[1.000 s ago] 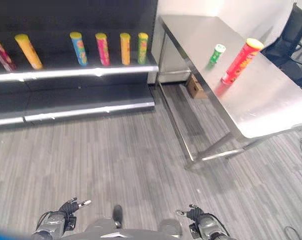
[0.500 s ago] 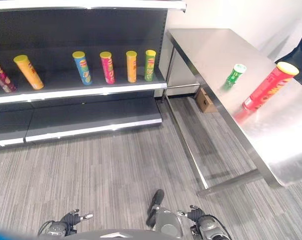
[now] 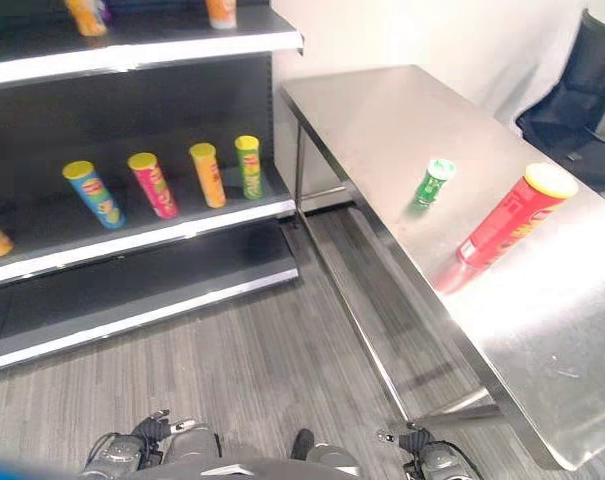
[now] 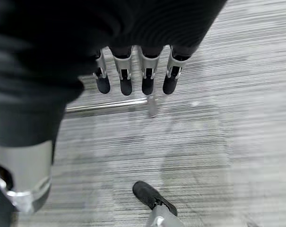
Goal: Put the goods on the table back onto the shelves and tidy them up.
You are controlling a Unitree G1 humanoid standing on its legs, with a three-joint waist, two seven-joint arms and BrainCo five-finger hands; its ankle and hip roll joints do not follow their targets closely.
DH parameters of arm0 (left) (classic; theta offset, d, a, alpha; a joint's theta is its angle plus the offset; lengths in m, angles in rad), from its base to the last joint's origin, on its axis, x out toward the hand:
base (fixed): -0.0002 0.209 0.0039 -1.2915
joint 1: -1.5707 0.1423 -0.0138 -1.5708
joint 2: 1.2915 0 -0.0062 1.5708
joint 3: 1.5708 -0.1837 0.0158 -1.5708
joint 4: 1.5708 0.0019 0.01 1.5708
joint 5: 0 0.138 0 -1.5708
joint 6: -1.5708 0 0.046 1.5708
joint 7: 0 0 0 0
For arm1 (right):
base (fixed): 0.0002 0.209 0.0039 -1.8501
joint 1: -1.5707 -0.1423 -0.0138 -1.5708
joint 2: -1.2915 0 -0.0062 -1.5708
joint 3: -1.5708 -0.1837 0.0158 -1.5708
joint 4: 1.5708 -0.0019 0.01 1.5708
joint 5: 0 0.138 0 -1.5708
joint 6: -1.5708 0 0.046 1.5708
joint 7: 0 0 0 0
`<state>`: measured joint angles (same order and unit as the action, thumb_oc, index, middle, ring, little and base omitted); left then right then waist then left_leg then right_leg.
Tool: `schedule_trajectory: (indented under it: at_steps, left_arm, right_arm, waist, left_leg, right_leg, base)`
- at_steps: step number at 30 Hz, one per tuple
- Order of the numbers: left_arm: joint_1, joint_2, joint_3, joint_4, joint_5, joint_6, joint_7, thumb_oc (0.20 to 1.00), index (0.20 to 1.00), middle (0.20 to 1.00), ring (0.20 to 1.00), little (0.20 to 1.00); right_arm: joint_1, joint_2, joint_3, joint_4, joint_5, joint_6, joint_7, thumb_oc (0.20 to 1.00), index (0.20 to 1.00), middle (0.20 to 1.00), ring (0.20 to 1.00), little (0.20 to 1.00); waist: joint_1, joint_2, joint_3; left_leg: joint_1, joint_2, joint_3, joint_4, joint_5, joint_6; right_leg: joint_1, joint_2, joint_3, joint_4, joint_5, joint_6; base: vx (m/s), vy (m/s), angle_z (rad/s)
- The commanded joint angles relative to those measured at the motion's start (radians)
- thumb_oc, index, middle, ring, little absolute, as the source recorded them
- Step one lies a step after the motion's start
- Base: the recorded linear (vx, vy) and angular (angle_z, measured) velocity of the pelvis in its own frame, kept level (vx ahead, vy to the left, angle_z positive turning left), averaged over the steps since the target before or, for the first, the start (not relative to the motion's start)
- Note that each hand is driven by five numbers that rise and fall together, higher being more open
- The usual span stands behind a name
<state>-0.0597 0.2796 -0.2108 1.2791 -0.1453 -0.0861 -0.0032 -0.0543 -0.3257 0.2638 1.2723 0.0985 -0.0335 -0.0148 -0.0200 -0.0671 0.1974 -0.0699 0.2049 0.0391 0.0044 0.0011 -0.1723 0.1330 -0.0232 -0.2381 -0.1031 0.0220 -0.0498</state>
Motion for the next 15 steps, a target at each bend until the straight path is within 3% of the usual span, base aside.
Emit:
schedule_trajectory:
  at_steps: [1, 5, 11, 15]
  left_arm:
    - [-0.026, 0.002, -0.028, -0.01, -0.025, -0.038, 0.03, 1.0, 1.0, 1.0, 1.0, 1.0]
    - [-0.016, -0.005, -0.026, -0.014, -0.029, -0.044, 0.028, 1.0, 1.0, 1.0, 1.0, 1.0]
    - [-0.007, 0.008, -0.02, -0.015, -0.02, -0.047, 0.031, 1.0, 1.0, 1.0, 1.0, 1.0]
    - [-0.009, 0.016, -0.008, -0.014, -0.023, -0.047, 0.032, 1.0, 1.0, 1.0, 1.0, 1.0]
  right_arm:
    - [-0.011, -0.033, 0.006, -0.008, 0.025, -0.018, -0.015, 1.0, 1.0, 1.0, 1.0, 1.0]
    - [0.002, -0.032, 0.001, -0.009, 0.006, -0.018, -0.013, 1.0, 1.0, 1.0, 1.0, 1.0]
    - [0.006, -0.014, -0.039, -0.002, 0.04, -0.01, -0.014, 1.0, 1.0, 1.0, 1.0, 1.0]
    - [0.003, -0.011, -0.065, -0.008, 0.067, -0.009, -0.012, 1.0, 1.0, 1.0, 1.0, 1.0]
  waist:
    - [0.036, 0.046, 0.026]
    - [0.026, 0.071, -0.003]
    - [0.007, 0.07, -0.035]
    - [0.003, 0.068, -0.038]
  left_leg:
    - [0.016, -0.041, -0.1, 0.009, 0.044, 0.024]
    - [0.077, -0.056, -0.11, -0.07, 0.036, 0.027]
    - [0.144, -0.093, 0.008, -0.092, 0.006, 0.069]
    - [0.161, -0.122, 0.045, -0.088, -0.018, 0.097]
  right_leg:
    - [0.004, -0.036, -0.04, 0.016, -0.106, 0.154]
    - [0.015, -0.041, 0.02, 0.016, -0.109, 0.165]
    - [0.008, -0.102, 0.073, 0.022, -0.079, 0.2]
    - [-0.012, -0.133, 0.096, 0.051, -0.071, 0.222]
  base:
    - [0.11, 0.119, -0.84]
    - [0.16, 0.245, -0.81]
    - [0.1, 0.251, -0.76]
    - [0.04, 0.21, -0.59]
